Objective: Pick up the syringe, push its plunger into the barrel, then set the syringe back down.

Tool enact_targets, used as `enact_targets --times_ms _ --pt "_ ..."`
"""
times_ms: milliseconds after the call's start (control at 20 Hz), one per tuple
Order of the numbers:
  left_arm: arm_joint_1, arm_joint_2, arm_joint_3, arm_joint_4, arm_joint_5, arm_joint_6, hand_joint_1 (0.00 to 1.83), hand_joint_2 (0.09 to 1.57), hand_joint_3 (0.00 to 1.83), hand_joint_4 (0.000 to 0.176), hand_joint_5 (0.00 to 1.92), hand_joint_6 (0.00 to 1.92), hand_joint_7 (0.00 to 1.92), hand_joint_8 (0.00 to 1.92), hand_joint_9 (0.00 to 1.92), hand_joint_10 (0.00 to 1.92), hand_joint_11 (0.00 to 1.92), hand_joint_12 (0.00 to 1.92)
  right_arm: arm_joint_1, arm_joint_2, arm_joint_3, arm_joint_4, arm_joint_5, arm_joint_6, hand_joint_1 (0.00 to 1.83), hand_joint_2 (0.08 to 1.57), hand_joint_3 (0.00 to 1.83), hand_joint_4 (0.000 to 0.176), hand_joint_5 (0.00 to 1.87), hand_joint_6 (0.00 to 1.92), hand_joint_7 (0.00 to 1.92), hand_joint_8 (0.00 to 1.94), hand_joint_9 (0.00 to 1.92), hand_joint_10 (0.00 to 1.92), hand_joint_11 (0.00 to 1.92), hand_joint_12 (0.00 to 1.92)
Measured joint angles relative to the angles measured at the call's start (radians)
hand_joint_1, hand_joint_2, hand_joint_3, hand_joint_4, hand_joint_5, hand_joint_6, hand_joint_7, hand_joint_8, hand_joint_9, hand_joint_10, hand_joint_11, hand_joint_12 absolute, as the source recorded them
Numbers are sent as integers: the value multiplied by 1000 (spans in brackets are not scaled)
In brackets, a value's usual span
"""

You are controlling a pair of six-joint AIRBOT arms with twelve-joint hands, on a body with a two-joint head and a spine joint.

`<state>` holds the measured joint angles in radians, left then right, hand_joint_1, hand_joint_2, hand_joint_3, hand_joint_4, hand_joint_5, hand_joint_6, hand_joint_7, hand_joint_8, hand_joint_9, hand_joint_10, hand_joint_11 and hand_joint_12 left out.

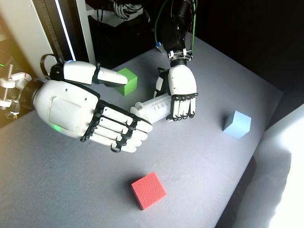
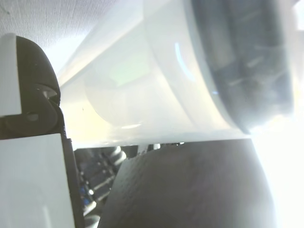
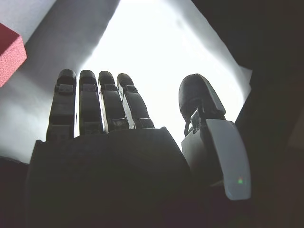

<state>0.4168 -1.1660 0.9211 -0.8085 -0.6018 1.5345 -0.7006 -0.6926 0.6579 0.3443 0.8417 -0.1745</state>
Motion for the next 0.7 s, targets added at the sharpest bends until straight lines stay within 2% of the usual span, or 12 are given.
enact_targets --times_ms 150,250,350,400,500,600,650,700 --pt "0 -1 0 6 -25 0 863 1206 0 0 624 0 743 4 635 132 103 1094 -50 0 0 -30 25 -1 0 1343 0 0 0 0 0 0 0 0 0 0" --pt "0 -1 0 4 -27 1 866 1194 0 0 603 0 725 0 636 111 98 1092 -64 0 0 -50 35 -1 0 1343 0 0 0 0 0 0 0 0 0 0" --pt "0 -1 -3 -1 -27 1 792 1229 2 0 511 0 641 0 575 66 6 1143 -66 0 0 -53 43 -2 0 1343 0 0 0 0 0 0 0 0 0 0" --pt "-8 6 -13 -28 -18 11 799 1224 0 0 503 0 636 0 573 63 0 1145 -66 0 0 -58 46 -2 0 1340 0 0 0 0 0 0 0 0 0 0" --pt "-37 24 -29 -81 8 67 790 1203 0 0 488 1 624 1 571 56 3 1134 -66 0 0 -82 44 -2 0 1337 0 0 0 0 0 0 0 0 0 0" --pt "-74 41 -36 -111 19 117 749 1178 0 0 405 0 521 0 494 15 0 1037 -66 3 2 -132 42 -2 0 1335 0 0 0 0 0 0 0 0 0 0" --pt "-109 53 -35 -128 37 151 764 1163 0 0 393 0 499 0 473 5 0 1000 -64 13 5 -200 40 -8 0 1331 0 0 0 0 0 0 0 0 0 0" --pt "-139 61 -29 -132 55 180 685 1186 1 0 313 0 420 0 399 0 0 892 -56 22 10 -258 36 -13 0 1331 0 0 0 0 0 0 0 0 0 0"
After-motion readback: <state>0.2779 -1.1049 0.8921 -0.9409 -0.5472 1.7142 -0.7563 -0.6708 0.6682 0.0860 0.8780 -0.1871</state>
